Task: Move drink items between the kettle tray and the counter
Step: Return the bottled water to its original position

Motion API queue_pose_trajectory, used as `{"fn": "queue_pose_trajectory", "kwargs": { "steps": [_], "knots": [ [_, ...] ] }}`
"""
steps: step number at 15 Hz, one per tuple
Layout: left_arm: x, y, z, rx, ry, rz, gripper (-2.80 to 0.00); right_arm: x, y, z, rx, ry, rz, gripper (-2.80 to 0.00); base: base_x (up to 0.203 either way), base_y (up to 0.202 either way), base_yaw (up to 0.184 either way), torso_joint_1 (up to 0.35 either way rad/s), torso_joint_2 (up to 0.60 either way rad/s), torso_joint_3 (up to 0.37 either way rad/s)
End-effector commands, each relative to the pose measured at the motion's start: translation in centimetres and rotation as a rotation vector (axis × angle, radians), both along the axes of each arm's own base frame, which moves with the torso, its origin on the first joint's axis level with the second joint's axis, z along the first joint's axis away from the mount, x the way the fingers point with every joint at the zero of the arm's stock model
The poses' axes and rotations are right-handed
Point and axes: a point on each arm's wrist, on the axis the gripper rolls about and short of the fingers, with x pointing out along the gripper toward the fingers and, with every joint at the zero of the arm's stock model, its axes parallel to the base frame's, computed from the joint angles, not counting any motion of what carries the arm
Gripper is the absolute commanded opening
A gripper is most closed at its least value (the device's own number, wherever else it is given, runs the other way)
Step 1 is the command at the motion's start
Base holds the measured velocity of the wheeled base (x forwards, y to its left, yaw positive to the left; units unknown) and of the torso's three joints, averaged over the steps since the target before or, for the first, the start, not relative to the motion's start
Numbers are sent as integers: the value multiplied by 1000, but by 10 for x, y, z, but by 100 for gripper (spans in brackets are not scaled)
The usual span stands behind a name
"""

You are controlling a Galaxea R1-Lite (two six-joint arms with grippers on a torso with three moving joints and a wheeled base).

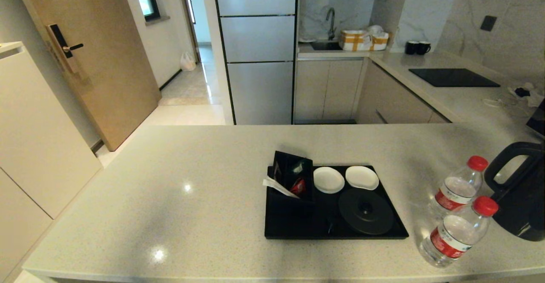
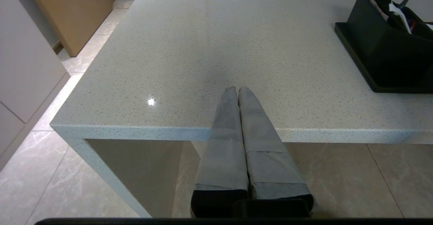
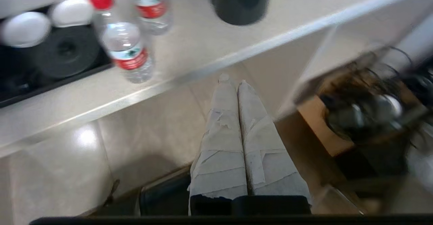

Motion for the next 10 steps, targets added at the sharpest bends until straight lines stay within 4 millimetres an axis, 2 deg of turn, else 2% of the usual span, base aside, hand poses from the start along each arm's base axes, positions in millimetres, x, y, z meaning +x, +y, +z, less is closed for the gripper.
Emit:
{"fn": "queue_pose_trajectory", "kwargs": {
  "steps": [1,3,6,8,10],
  "knots": [
    [0,0,0,0,-1,1,-280,-10,-1,-31,-28,-82,58,-280,0,0,0,0,0,0],
    [0,0,0,0,-1,1,-280,7,-1,-65,-62,-79,81,-280,0,0,0,0,0,0],
    [0,0,0,0,0,1,-280,55,-2,-104,-125,-100,104,-280,0,0,0,0,0,0],
    [0,0,0,0,0,1,-280,76,0,-113,-177,-264,194,-280,0,0,0,0,0,0],
    [0,0,0,0,1,1,-280,81,2,-122,-186,-273,292,-280,0,0,0,0,0,0]
  ]
}}
